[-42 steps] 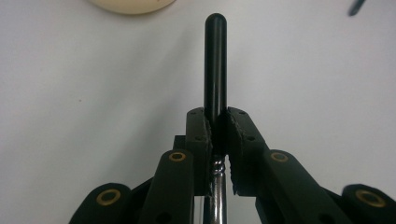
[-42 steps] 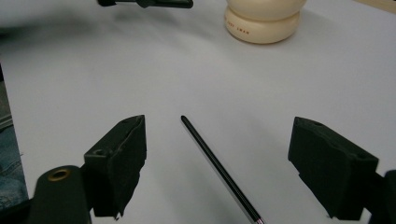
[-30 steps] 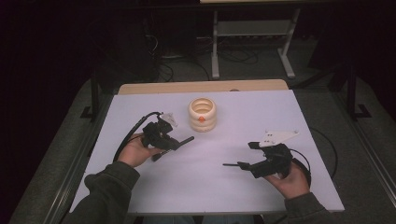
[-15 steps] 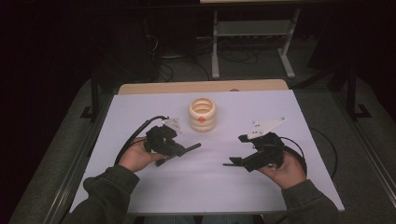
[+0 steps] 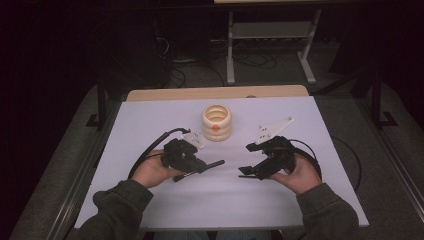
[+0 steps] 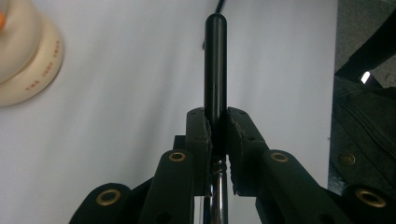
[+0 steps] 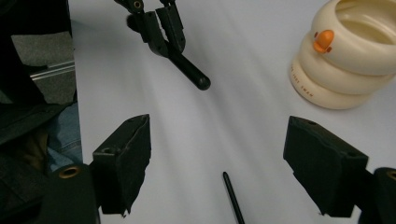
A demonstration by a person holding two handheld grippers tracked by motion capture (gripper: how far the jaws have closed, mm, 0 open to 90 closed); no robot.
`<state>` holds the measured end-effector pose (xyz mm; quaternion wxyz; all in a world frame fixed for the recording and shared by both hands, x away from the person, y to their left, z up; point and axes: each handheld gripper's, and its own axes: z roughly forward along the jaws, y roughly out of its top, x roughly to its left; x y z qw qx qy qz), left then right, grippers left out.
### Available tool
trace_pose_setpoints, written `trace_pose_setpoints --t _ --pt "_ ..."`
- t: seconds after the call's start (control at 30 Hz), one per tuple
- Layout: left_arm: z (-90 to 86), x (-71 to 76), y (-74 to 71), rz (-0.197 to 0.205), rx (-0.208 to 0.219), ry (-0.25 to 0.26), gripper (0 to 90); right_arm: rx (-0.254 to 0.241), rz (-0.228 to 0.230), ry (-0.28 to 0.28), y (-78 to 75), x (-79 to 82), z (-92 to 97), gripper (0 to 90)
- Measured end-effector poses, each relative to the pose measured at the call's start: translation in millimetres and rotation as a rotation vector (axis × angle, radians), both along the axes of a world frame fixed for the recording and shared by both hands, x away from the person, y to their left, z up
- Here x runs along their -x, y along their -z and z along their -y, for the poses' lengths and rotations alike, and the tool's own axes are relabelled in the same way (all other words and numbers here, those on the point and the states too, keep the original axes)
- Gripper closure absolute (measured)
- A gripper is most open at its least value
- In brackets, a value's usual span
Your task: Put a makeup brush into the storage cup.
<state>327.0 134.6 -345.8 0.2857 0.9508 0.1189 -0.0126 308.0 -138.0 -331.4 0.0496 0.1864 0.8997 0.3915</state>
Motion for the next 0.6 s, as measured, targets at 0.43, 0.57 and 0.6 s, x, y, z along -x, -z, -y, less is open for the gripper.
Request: trace_pose_setpoints --t 0.43,0.57,0.6 --pt "23.1 15.2 -5.7 0.022 -0.002 0.118 79.9 0.059 -0.024 -0.099 9.4 -5.1 -19.6 32.0" --pt "28.5 17.8 -4.8 0.028 -0.015 0.146 79.9 0.089 -0.012 -0.150 13.5 -4.6 -26.2 37.1" --pt "29.6 18.2 -4.9 0.030 -0.017 0.151 79.9 0.088 -0.018 -0.162 14.3 -4.4 -27.7 39.0"
